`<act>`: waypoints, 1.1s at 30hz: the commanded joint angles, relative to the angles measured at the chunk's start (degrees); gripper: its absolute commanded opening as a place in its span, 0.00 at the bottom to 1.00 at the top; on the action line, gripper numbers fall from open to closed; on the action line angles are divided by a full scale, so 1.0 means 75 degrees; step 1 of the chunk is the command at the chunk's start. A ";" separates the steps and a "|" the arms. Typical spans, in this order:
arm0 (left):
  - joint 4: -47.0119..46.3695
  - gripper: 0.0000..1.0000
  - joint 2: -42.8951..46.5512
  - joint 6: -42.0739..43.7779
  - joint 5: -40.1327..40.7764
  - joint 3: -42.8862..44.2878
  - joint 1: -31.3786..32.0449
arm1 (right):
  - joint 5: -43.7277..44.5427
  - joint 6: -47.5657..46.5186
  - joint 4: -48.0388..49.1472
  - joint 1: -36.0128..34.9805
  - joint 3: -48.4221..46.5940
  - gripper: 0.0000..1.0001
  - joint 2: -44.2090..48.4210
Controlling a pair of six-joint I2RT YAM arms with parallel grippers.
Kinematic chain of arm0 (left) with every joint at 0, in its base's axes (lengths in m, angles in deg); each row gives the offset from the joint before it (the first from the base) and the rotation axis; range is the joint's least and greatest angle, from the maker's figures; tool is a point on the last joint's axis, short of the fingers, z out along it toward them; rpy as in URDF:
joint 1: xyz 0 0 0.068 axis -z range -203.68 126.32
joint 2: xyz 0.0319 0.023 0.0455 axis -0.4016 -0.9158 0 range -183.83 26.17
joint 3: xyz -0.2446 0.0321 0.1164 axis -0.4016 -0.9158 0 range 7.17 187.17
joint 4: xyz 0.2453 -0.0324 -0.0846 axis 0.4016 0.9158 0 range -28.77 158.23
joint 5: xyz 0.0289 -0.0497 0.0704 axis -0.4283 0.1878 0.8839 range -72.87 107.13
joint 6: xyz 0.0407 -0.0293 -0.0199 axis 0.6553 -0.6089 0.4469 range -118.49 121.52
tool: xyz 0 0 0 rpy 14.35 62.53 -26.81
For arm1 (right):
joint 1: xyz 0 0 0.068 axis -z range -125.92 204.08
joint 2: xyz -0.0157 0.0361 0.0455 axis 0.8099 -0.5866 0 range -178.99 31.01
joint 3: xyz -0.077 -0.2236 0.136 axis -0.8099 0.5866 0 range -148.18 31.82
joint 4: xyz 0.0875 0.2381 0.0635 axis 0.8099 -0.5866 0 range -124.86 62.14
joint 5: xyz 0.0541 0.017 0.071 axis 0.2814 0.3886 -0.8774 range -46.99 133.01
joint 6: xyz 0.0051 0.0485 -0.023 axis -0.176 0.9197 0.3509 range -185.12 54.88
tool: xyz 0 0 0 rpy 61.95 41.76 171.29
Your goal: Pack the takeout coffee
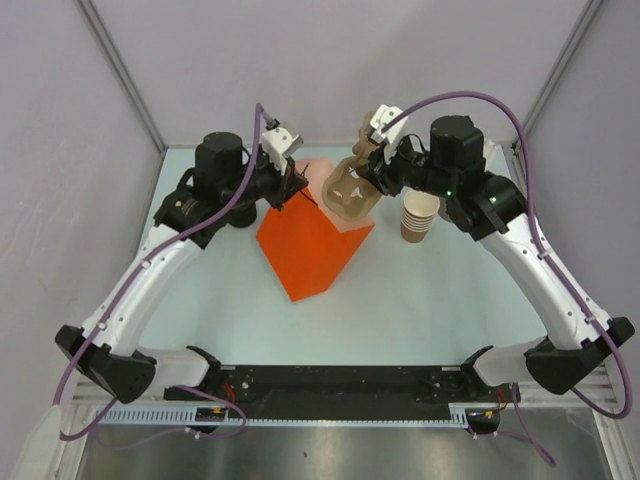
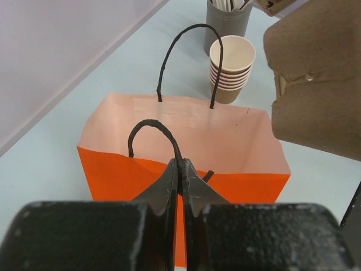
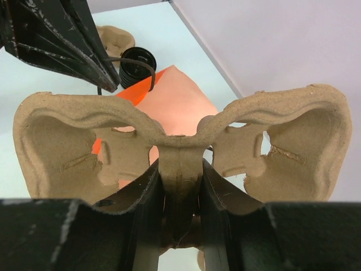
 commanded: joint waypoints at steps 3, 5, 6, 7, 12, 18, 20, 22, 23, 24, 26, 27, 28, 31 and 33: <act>-0.0282 0.03 0.0172 0.0281 -0.0010 -0.0289 -0.0133 | -0.0144 -0.0715 -0.0045 -0.0008 -0.0403 0.32 -0.0401; -0.0211 0.02 0.0289 0.0386 -0.0011 -0.0348 -0.0250 | -0.0132 -0.0750 -0.0092 0.0004 -0.0520 0.32 -0.0519; -0.0177 0.02 0.0324 0.0409 -0.0022 -0.0371 -0.0297 | -0.0167 -0.0774 -0.0138 0.0004 -0.0567 0.32 -0.0554; -0.0107 0.02 0.0394 0.0433 -0.0034 -0.0395 -0.0401 | -0.0179 -0.0774 -0.0185 0.0015 -0.0591 0.32 -0.0600; 0.0046 0.04 0.0582 0.0690 0.0047 -0.0582 -0.0637 | -0.0366 -0.0879 -0.0337 0.0004 -0.0719 0.32 -0.0694; 0.0024 0.12 0.0758 0.0831 0.0329 -0.0758 -0.0882 | -0.0577 -0.1055 -0.0502 -0.0125 -0.0767 0.32 -0.0940; -0.0047 0.15 0.0770 0.0832 0.0341 -0.0817 -0.0941 | -0.0484 -0.1090 -0.0409 -0.0265 -0.0778 0.32 -0.1022; -0.0071 0.16 0.0770 0.0855 0.0457 -0.0887 -0.0988 | -0.0285 -0.1183 -0.0326 -0.0382 -0.0871 0.32 -0.1175; -0.0094 0.16 0.0770 0.0878 0.0493 -0.0910 -0.1000 | -0.0238 -0.1230 -0.0349 -0.0499 -0.0919 0.32 -0.1245; -0.0129 0.16 0.0770 0.0878 0.0517 -0.0969 -0.1047 | -0.0098 -0.1277 -0.0315 -0.0546 -0.0954 0.32 -0.1396; -0.0176 0.16 0.0793 0.0878 0.0517 -0.1028 -0.1094 | 0.0032 -0.1383 -0.0221 -0.0629 -0.0978 0.32 -0.1526; -0.0223 0.16 0.0805 0.0878 0.0517 -0.1086 -0.1129 | 0.0113 -0.1395 -0.0151 -0.0641 -0.1001 0.32 -0.1596; -0.0235 0.16 0.0840 0.0855 0.0517 -0.1121 -0.1152 | 0.0126 -0.1418 -0.0127 -0.0652 -0.1036 0.32 -0.1748; -0.0305 0.16 0.0863 0.0797 0.0470 -0.1180 -0.1223 | 0.0196 -0.1523 -0.0256 -0.0781 -0.1258 0.31 -0.2076; -0.0340 0.16 0.0875 0.0773 0.0493 -0.1215 -0.1269 | 0.0266 -0.1605 -0.0361 -0.0886 -0.1306 0.31 -0.2194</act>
